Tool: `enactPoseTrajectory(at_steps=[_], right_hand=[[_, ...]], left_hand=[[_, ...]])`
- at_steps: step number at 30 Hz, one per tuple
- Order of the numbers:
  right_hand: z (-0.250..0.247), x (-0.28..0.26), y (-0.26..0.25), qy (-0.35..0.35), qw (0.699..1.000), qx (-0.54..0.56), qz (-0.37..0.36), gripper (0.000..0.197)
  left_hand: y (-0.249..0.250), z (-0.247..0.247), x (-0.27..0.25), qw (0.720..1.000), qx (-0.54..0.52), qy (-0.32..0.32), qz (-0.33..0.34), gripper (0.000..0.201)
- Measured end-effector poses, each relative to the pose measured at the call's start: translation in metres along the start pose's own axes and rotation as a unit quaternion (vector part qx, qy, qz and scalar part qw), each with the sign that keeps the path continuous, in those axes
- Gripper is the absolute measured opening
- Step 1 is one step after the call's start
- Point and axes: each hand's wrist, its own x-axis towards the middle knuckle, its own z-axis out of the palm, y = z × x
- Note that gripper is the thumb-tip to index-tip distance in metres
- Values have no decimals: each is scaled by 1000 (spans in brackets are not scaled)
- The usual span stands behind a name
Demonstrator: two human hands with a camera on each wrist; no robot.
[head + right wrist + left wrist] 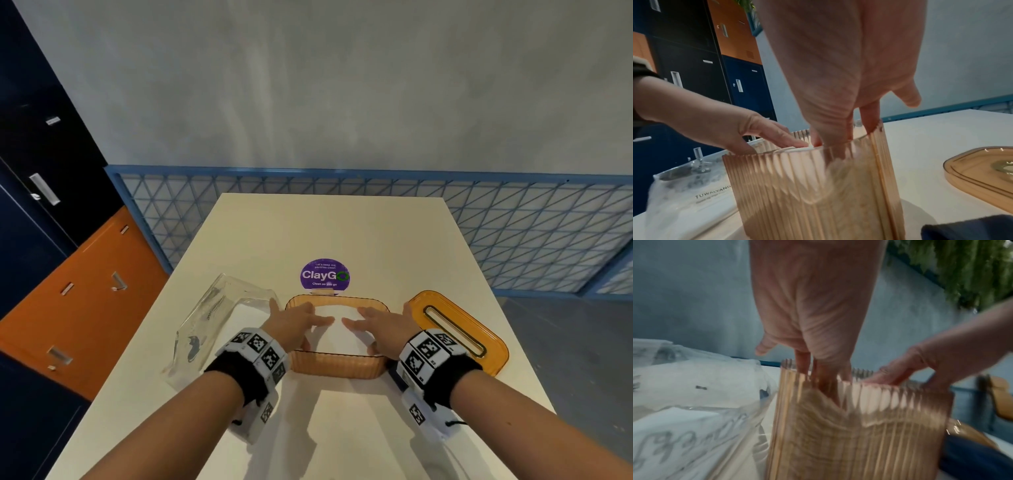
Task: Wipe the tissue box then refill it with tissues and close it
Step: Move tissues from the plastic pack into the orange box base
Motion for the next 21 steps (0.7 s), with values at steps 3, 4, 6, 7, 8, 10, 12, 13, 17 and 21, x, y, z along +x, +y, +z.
enactPoseTrajectory(at_steps=[3,4,6,7,8,10,12,13,17,21], right_hand=[[-6,-13,4,103,994,19,-7,44],[-5,-15,7,162,986,47,0,39],[0,-15,17,237,965,102,39,39],[4,-14,20,236,961,126,63,42],[7,-12,23,210,962,155,80,45],[9,-10,23,132,964,213,85,52],[10,-9,20,86,962,246,81,56],[10,-9,18,78,961,250,85,57],[11,-4,13,80,963,236,105,60],[11,-3,12,81,967,221,100,62]], left_hand=[[-21,-1,-15,964,-165,204,-36,33],[-33,4,-19,929,-209,297,-74,28],[-57,18,-24,883,-237,364,-176,26],[-66,28,-25,892,-228,320,-223,27],[-72,38,-25,909,-214,242,-265,29],[-73,58,-23,930,-173,88,-311,42],[-67,71,-21,938,-140,25,-318,55],[-63,75,-19,940,-125,21,-318,58],[-52,80,-15,937,-94,48,-332,47],[-49,81,-10,932,-104,55,-343,37]])
